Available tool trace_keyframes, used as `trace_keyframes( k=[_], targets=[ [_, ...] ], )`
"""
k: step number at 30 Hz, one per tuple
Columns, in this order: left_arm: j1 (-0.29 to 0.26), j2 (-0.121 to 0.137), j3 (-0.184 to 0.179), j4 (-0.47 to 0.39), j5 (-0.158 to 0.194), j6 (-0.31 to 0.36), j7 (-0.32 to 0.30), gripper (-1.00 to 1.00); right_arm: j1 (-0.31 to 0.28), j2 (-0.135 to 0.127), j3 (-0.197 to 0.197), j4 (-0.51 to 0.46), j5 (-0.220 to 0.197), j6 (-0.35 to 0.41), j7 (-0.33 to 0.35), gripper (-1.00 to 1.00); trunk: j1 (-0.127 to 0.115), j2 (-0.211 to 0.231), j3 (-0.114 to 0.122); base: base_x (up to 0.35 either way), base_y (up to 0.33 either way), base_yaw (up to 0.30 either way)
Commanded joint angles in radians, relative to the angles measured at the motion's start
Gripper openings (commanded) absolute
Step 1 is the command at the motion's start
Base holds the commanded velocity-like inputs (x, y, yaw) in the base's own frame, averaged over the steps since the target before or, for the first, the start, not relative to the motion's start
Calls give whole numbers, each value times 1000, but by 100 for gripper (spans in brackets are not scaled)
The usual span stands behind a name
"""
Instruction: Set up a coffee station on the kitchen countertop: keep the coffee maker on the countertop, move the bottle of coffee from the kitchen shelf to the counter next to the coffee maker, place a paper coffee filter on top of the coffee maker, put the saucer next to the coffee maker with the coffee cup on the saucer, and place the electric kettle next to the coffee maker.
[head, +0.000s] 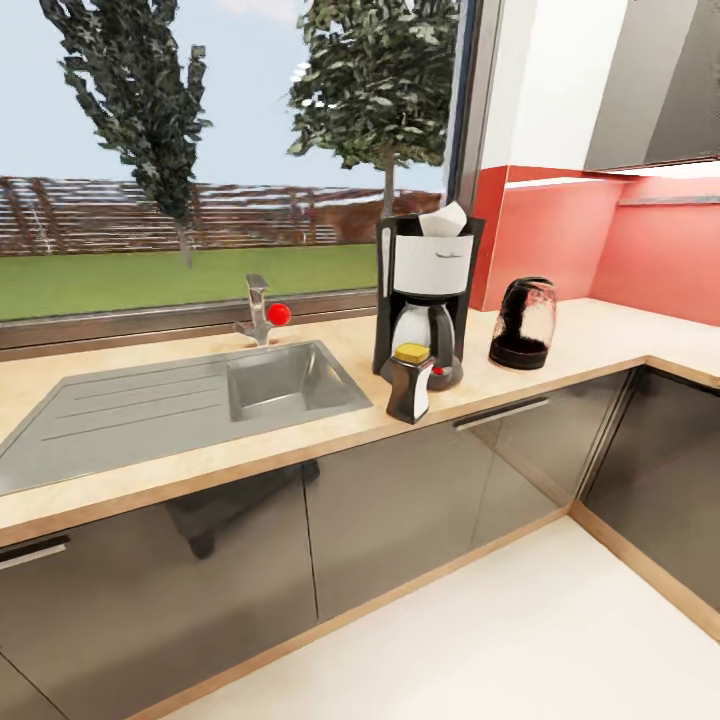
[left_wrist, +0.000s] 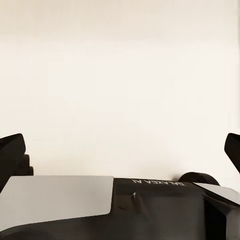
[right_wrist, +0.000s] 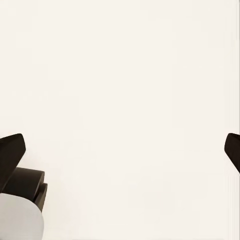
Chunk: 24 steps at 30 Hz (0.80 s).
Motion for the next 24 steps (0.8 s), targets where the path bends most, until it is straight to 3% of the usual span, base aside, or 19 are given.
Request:
trace_keyframes(
  k=[1, 13, 24],
  targets=[
    [-1, 0, -8, 1, 5, -7, -2, 100, -1, 0, -8, 1, 9, -3, -1, 100, 0, 0, -1, 0, -168, -131],
    [-1, 0, -8, 1, 5, -7, -2, 100, 0, 0, -8, 3, 9, -3, -1, 100, 0, 0, -1, 0, -88, -250],
    [-1, -1, -8, 1, 5, -7, -2, 100, 5, -1, -8, 3, 12, -3, 3, 100, 0, 0, -1, 4, -290, -35]
  ],
)
